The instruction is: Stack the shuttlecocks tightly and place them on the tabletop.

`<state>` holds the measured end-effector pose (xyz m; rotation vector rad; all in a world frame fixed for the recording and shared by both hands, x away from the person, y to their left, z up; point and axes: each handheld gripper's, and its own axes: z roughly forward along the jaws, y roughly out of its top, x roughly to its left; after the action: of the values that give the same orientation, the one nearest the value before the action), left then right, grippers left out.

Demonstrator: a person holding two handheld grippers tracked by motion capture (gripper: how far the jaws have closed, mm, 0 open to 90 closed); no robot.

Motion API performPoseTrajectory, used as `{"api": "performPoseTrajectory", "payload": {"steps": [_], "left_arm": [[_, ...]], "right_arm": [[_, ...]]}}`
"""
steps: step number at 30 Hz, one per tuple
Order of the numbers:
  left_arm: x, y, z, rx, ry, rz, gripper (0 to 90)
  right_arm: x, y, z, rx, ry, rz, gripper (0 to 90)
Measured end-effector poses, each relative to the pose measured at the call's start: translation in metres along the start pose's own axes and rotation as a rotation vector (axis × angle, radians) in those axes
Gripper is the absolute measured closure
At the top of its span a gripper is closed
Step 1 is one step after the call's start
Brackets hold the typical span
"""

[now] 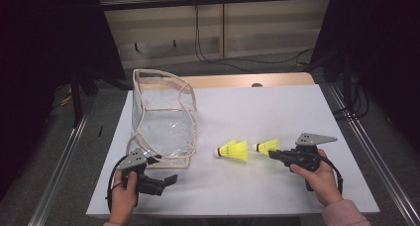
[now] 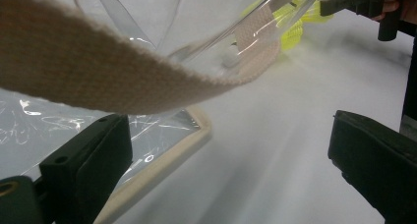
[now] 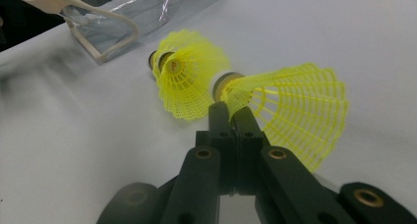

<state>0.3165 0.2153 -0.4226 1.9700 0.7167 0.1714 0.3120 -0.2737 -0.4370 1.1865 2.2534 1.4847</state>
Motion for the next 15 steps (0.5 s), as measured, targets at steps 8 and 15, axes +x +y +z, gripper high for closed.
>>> {"api": "performPoseTrajectory", "payload": {"steps": [8, 15], "left_arm": [[0.0003, 0.0, 0.0002, 0.002, 0.001, 0.0, 2.8], [-0.0014, -0.0005, 0.0, -0.002, -0.011, -0.025, 2.9]], "right_arm": [[0.0006, 0.0003, 0.0016, 0.002, 0.003, -0.006, 89.5], [0.0027, 0.001, 0.0032, 0.0, 0.011, -0.002, 89.5]]}}
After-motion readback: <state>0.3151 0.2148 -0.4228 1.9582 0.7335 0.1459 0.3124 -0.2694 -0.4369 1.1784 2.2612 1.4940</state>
